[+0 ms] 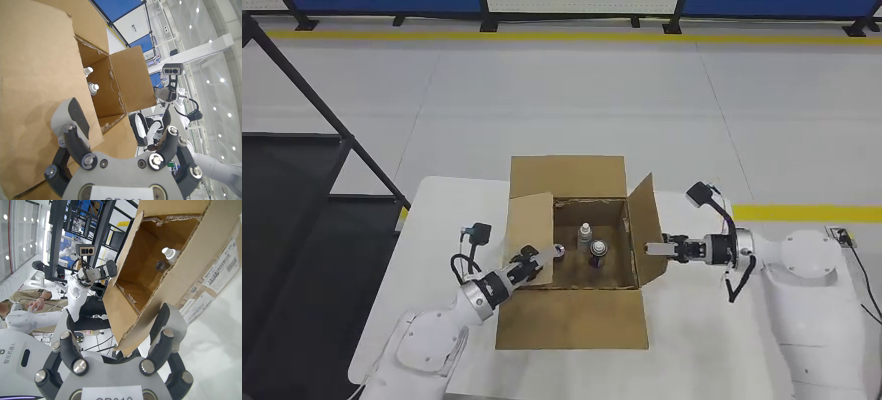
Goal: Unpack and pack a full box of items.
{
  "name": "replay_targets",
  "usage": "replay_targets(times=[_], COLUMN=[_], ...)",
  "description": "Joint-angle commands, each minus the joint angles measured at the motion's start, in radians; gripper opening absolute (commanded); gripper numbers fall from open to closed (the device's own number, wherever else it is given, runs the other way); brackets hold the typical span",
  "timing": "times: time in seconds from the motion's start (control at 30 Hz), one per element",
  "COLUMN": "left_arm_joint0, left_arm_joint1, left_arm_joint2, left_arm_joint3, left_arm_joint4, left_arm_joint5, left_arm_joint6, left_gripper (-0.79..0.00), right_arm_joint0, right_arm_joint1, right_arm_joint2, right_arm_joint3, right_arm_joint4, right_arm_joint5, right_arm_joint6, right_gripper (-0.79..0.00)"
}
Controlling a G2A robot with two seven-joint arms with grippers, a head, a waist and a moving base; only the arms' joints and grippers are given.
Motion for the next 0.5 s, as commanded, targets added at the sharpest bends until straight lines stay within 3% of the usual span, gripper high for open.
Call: replay_targets(times=[0.0, 0.2, 0.47], left_arm_joint0=[-0.004, -0.016, -0.026], left_arm_joint1=[-0.001, -0.005, -0.006], left_arm_joint2=[0.006, 0.020, 0.025], left_arm_joint3=[0.009, 0.034, 0.047], left_arm_joint4=[-0.004, -0.019, -0.038], left_arm_joint5=[0.003, 0.031, 0.048], left_arm_joint6=[0.006, 0.033, 0.043], left_gripper=[0.000, 0.000, 0.000], right_arm_joint0=[-0.004, -0.044, -0.087], right_arm_joint1=[-0.004, -0.010, -0.016], right_arm_joint2=[-0.040, -0.118, -0.231], right_arm_joint3=[-0.001, -0.037, -0.091], right_arm_joint4=[-0.002, -0.041, -0.242], right_arm_joint5=[-0.008, -0.054, -0.053], right_arm_joint6=[-0.045, -0.202, -0.421], right_gripper=[0.000, 0.000, 0.000])
